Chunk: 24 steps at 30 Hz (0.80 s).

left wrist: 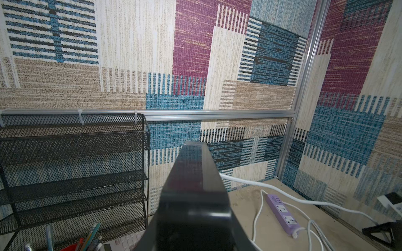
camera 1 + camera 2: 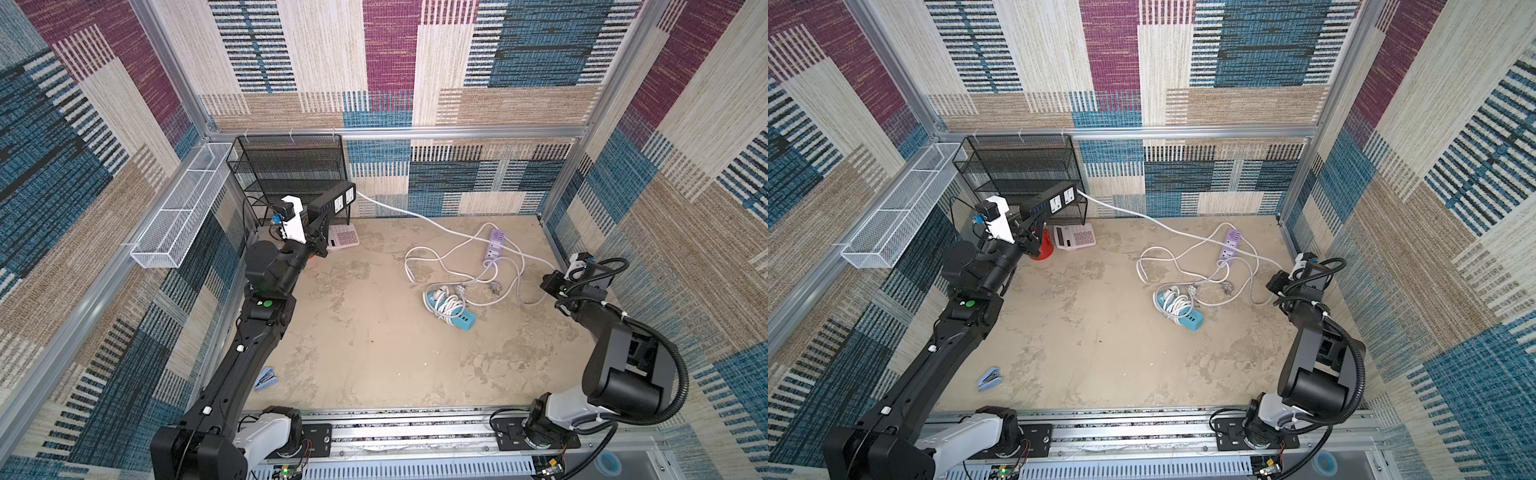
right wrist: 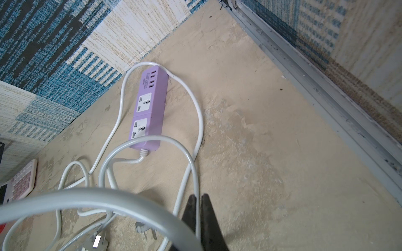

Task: Unwrap the cord wrapped around the power strip
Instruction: Unwrap the power cord from the power strip.

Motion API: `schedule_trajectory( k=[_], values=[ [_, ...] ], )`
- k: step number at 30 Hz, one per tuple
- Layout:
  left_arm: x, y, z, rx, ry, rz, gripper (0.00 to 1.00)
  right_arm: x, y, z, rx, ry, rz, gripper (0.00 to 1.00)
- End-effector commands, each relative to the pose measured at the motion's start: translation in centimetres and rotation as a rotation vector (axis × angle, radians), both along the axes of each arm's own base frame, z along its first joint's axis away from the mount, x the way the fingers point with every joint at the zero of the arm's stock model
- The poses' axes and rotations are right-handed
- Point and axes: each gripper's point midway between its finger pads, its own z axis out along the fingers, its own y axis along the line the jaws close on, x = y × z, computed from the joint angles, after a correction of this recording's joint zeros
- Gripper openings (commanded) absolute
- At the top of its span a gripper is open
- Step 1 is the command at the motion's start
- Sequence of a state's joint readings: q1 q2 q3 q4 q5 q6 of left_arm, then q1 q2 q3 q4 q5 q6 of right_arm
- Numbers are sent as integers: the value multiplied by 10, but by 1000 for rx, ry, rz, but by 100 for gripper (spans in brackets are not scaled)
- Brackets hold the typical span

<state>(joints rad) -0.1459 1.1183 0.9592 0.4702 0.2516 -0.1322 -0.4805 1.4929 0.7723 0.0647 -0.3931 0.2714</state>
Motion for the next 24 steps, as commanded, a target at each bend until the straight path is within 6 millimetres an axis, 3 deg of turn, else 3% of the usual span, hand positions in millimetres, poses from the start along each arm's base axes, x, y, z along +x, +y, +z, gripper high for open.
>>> schedule_trajectory(
  k=[1,20,24],
  values=[
    [-2,18,24,-30,-91,91,0,0,-13,1,-12,-1,-69,0],
    [-1,16,23,-40,-88,77,0,-1,-14,-6,-11,17,-74,0],
    [-1,16,22,-39,-85,77,0,-1,-14,-7,-9,18,-73,11]
  ],
)
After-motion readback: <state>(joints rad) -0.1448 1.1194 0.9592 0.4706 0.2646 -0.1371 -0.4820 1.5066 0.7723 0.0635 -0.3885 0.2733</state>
